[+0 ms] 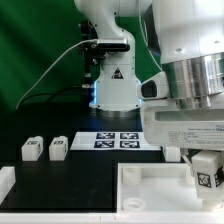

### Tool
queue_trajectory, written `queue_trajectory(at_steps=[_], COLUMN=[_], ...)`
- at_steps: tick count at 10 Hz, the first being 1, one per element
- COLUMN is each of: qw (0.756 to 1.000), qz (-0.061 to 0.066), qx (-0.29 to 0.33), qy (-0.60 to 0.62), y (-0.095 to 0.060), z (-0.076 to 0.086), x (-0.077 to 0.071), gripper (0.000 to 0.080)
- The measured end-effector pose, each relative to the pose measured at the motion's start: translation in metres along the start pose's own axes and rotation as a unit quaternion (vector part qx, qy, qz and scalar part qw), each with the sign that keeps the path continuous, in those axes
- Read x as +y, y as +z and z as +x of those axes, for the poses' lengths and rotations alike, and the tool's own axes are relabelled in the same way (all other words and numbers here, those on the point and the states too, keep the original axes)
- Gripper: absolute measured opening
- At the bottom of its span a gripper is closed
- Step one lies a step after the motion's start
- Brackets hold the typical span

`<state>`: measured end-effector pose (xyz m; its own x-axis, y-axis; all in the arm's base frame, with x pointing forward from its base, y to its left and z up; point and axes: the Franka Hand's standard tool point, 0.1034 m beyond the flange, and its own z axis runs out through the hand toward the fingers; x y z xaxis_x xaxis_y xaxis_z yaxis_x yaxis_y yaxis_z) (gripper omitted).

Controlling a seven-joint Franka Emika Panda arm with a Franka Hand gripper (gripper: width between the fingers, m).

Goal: Assemble one leg

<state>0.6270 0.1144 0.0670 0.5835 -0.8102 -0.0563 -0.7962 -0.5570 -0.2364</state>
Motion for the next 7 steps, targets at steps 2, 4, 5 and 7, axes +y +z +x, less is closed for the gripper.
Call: queue_trajectory(at_steps=[2,4,5,7], qw=[0.996,0.972,0.965,0.976], qz=[0.004,0.003,0.005,0.006], qx=[-0.007,-0.021,-0.023,-0.023], qy=[0.087,0.233,0.261,0.217], y=[0.002,0.008,0.008,0.008], z=[-0.004,-0.014,-0.013,-0.013], x=[-0.001,-0.007,-0.008,-0.007], gripper=[0.0293,0.0287,0.0287,0.039])
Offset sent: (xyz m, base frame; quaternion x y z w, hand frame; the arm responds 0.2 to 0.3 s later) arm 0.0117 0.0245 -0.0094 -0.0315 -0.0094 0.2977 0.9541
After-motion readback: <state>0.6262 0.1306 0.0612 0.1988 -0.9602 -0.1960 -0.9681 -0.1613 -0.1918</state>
